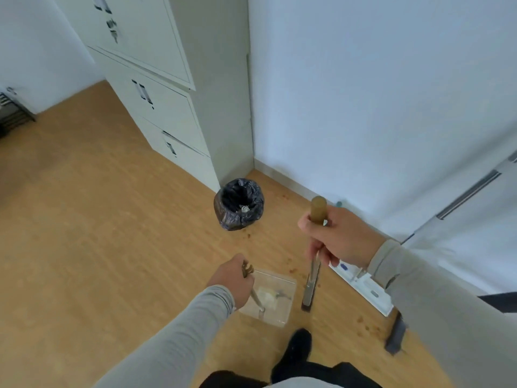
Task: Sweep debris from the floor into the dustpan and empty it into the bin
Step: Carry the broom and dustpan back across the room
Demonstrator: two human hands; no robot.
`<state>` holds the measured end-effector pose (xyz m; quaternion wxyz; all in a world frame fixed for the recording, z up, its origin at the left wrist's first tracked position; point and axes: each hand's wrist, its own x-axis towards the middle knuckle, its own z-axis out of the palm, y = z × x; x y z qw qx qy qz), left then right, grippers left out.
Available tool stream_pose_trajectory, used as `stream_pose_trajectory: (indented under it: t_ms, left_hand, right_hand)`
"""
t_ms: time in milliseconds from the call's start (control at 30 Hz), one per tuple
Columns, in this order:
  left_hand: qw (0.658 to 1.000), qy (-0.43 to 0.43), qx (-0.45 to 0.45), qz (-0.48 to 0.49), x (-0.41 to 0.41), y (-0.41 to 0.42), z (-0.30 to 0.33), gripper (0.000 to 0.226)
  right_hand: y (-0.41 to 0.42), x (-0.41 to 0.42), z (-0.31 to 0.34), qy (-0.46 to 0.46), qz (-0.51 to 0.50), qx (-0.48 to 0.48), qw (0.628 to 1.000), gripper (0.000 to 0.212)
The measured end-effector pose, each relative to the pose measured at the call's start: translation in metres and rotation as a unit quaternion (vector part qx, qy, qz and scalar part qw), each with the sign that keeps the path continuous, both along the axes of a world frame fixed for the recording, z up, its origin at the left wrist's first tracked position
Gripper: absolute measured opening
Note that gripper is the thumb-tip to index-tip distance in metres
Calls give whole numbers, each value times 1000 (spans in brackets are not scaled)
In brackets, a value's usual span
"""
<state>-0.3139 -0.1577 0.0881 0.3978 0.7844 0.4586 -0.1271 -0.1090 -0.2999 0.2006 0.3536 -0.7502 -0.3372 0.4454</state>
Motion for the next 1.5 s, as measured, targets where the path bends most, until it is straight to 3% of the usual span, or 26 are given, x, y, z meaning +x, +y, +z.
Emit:
stream_pose_trajectory:
  t_ms: [200, 433, 567, 800, 867, 1033, 1167, 1333, 1500]
  left_hand:
    - [997, -21, 0, -78, 80, 6, -8, 18]
    - [977, -41, 32, -206, 161, 26, -18, 35]
    - [964, -66, 3, -256, 198, 47, -30, 44]
    - [951, -88, -4, -295, 240, 79, -61, 15]
    - [955, -83, 9, -284, 247, 85, -72, 15]
    - [967, -78, -19, -242, 269, 96, -95, 29]
    - [981, -70, -55, -175, 290, 99, -111, 20]
    - [984, -53, -43, -166, 304, 101, -137, 13]
    - [981, -37, -25, -191, 316, 96, -147, 13]
  right_hand:
    - [9, 51, 4, -271, -12, -83, 959, 42]
    - [43, 76, 14, -269, -35, -117, 955, 21]
    - [75, 89, 15, -262, -62, -144, 952, 28]
    - [122, 102, 5, -244, -58, -156, 955, 24]
    - [128, 108, 5, -223, -67, -142, 962, 24]
    - [144, 134, 2, -219, -14, -112, 969, 46]
    - [152, 156, -15, -231, 43, -107, 966, 36]
    - [160, 177, -40, -215, 68, -130, 965, 21]
    - [163, 200, -47, -151, 18, -124, 981, 18]
